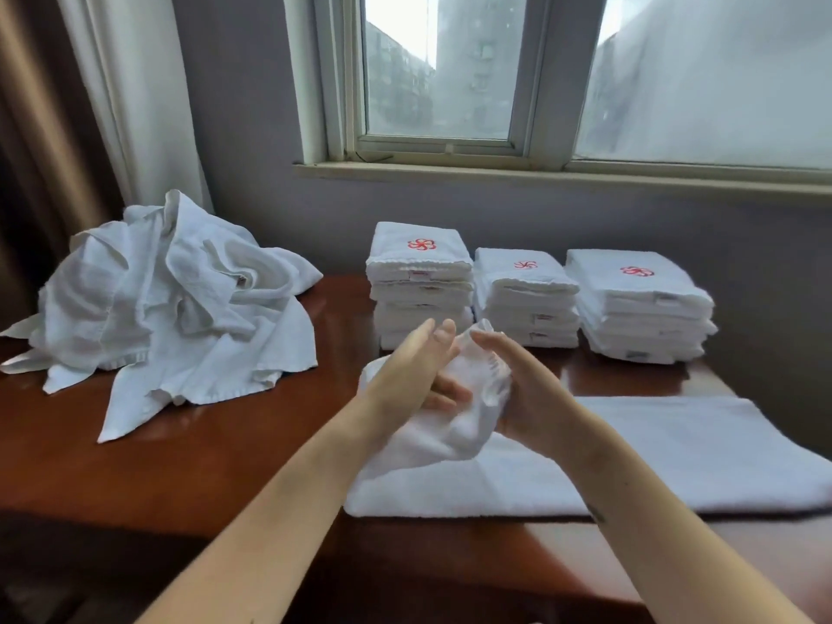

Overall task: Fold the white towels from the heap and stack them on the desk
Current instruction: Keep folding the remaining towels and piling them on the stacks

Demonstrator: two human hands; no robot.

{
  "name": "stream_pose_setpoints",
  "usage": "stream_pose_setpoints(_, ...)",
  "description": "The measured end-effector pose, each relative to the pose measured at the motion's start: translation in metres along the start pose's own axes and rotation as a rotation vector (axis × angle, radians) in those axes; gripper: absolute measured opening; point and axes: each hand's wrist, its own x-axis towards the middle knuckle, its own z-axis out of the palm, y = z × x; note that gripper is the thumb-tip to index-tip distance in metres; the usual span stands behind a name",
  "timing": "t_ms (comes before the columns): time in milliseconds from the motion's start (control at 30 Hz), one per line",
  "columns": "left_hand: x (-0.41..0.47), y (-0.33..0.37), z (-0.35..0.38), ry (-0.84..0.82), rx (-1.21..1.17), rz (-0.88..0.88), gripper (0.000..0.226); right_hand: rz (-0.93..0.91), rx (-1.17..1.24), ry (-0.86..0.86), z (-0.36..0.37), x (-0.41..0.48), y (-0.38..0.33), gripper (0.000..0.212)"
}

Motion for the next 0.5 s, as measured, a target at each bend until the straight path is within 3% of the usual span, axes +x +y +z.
stream_pose_setpoints(67, 0.005, 0.002, 0.02, -0.064, -0.024, -0.028, 0.061, -0.04, -0.022, 0.017, -0.015, -0.014, -0.001, 0.028)
stream_pose_setpoints(200, 0.006, -0.003, 0.043, 0.014, 0.004, 0.049, 0.023, -0.061, -0.212, 0.252, -0.047, -0.036, 0.005, 0.023)
stream_pose_setpoints(367, 0.007, -0.037, 0.04, 0.201, 0.635, 0.121, 0.043, 0.001, -0.404, 0.452, -0.069, -0.047, 0.014, 0.021)
stream_pose_setpoints(500, 0.004, -0.068, 0.044, 0.031, 1.107, -0.035, 0.057, 0.066, -0.62, 0.545, -0.069, -0.049, 0.023, 0.03)
